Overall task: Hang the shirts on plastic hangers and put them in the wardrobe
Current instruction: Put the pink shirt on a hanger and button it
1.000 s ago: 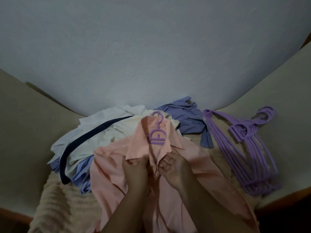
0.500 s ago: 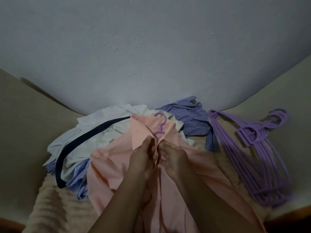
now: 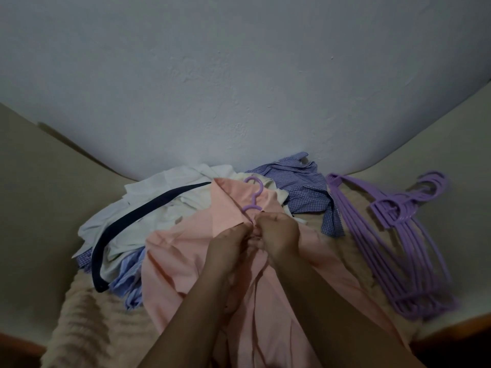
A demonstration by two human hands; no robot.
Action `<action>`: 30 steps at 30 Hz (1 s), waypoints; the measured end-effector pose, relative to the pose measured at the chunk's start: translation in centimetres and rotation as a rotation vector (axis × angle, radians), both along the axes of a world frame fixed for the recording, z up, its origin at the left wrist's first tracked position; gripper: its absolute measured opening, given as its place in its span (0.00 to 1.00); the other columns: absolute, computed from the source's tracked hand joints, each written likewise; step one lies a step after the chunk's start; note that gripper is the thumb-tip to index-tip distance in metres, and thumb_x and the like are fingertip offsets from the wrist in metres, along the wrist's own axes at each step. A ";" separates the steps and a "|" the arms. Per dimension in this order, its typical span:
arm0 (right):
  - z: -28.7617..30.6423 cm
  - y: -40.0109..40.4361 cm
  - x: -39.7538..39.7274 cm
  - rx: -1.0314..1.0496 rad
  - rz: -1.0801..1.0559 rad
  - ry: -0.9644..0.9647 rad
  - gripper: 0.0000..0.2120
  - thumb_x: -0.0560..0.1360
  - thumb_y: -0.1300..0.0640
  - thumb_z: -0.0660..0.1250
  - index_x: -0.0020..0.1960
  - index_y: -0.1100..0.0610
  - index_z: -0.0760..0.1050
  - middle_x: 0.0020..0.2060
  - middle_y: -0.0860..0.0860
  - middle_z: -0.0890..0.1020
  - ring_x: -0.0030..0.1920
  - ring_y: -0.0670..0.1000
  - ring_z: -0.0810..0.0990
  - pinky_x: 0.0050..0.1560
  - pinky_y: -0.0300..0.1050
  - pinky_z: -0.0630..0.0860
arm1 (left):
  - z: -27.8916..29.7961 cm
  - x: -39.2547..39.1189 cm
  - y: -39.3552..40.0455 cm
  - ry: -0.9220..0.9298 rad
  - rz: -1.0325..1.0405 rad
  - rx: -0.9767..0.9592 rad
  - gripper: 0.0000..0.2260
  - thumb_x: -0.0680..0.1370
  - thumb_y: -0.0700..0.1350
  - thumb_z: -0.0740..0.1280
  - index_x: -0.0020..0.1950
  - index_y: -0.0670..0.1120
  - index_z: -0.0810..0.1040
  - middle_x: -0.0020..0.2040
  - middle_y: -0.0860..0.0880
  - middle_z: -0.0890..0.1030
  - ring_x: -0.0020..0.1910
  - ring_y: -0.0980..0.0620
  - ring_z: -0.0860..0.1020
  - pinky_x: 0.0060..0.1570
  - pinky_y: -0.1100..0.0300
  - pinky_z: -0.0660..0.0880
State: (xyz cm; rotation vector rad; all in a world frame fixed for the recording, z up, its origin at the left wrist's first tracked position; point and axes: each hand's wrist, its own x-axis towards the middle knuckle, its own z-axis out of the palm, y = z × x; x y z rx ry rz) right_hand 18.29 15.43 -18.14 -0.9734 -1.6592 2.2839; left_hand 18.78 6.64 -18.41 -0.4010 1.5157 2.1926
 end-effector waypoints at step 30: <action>-0.9 1.9 0.9 0.377 0.387 0.129 0.10 0.76 0.68 0.64 0.56 0.63 0.79 0.39 0.56 0.83 0.29 0.38 0.79 0.37 0.29 0.75 | -1.0 -2.1 -0.8 0.112 -0.170 -0.059 0.05 0.79 0.41 0.65 0.47 0.40 0.77 0.32 0.48 0.81 0.24 0.58 0.76 0.32 0.60 0.70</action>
